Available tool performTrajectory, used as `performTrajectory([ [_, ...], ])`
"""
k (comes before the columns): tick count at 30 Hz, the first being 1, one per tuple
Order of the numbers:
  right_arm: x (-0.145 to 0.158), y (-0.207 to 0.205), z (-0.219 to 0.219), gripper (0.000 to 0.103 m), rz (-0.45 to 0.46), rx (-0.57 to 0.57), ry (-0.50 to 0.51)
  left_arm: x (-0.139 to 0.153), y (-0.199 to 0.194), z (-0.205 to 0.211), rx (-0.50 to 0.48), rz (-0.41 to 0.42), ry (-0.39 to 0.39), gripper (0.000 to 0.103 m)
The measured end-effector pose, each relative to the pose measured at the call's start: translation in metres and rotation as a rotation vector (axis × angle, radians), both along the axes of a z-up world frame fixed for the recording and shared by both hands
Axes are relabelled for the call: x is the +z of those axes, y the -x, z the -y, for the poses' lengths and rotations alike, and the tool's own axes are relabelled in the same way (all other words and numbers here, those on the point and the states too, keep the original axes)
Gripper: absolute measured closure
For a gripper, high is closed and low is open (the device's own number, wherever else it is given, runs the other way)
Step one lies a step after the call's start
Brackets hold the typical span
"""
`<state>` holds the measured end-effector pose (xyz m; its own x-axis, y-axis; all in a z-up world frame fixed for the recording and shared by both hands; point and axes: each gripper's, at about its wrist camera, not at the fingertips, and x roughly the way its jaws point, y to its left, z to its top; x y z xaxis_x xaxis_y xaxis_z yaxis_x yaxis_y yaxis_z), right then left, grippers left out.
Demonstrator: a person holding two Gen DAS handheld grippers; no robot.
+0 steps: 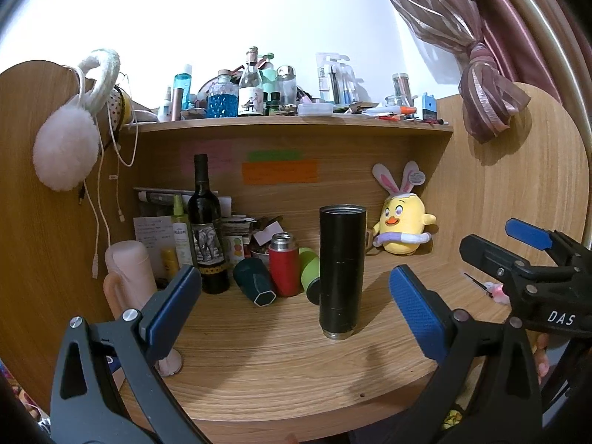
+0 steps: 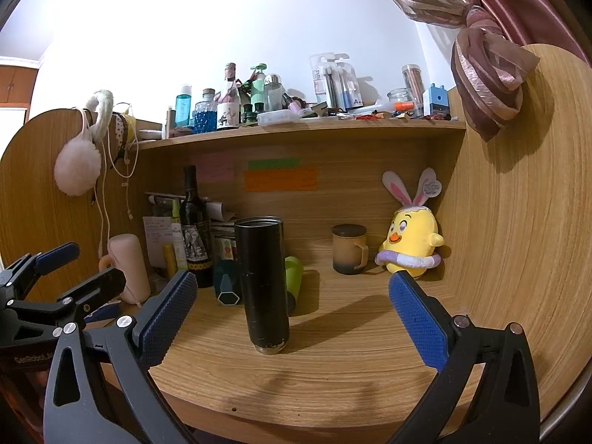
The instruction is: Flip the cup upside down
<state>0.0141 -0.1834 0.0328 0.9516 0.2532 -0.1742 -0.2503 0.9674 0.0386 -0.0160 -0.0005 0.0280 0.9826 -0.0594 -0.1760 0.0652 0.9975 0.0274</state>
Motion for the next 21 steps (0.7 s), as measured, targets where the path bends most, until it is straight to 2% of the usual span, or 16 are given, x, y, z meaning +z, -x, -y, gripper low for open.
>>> performTrajectory([
  [21,-0.0009,-0.0023,-0.0044,0.000,-0.006,0.003,0.004,-0.0027,-0.0062,-0.0014,-0.032,-0.032,0.030,0.000],
])
